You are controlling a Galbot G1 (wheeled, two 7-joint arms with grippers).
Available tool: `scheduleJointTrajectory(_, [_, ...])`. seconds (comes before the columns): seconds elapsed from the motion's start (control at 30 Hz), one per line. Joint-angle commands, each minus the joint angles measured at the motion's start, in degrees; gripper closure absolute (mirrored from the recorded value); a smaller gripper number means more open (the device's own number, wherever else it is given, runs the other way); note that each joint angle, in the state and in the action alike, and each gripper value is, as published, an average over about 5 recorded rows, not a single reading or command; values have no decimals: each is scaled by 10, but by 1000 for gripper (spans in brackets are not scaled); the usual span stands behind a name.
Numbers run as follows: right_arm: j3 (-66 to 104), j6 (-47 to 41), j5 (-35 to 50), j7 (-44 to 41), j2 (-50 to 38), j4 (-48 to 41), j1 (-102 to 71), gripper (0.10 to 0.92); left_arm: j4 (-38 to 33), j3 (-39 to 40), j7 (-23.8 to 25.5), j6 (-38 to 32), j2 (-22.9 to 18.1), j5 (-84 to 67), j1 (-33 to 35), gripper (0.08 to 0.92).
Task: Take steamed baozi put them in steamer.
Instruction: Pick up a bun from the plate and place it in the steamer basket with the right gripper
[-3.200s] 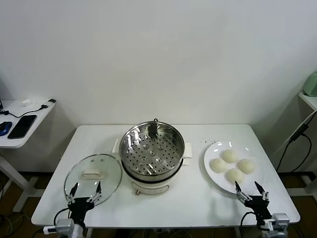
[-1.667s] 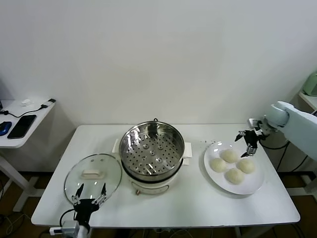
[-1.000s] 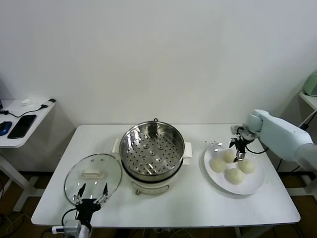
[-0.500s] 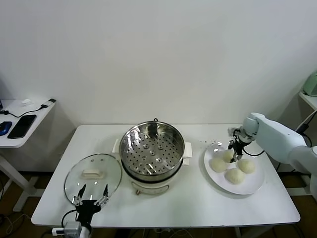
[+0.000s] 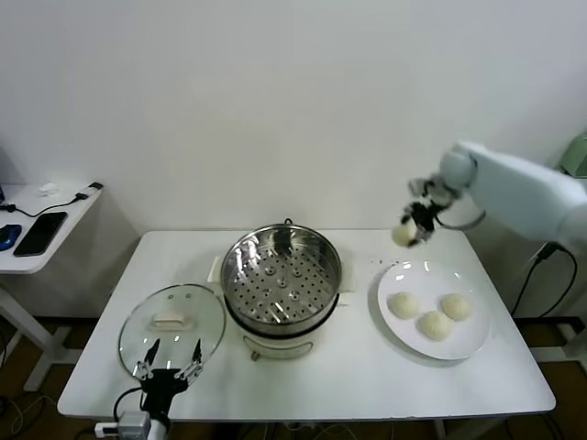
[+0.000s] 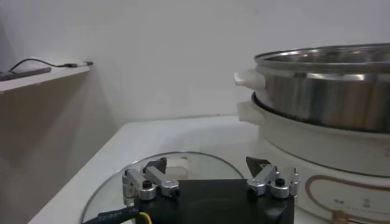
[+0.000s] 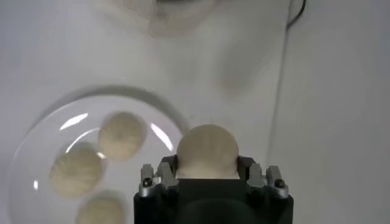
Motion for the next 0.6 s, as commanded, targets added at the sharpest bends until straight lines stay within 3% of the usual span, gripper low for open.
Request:
scheduleJointTrajectory(0.03, [-87, 67, 63, -15, 61, 161, 184, 389, -3, 2, 0, 0, 0, 1, 0, 177])
scheduleJointTrajectory(0.17, [-80, 127, 24, 1, 119, 235, 171, 389, -5, 5, 0, 0, -1, 2, 0, 177])
scheduleJointTrajectory(0.27, [-68, 193, -46, 14, 149, 237, 127, 389, -9, 5, 0, 1, -1, 3, 2, 177])
scheduleJointTrajectory(0.4, [-33, 276, -155, 15, 170, 182, 57, 386, -12, 4, 0, 1, -1, 2, 4, 177])
scheduleJointTrajectory(0.6, [17, 327, -275, 39, 198, 65, -40, 386, -15, 3, -1, -2, 2, 7, 8, 177])
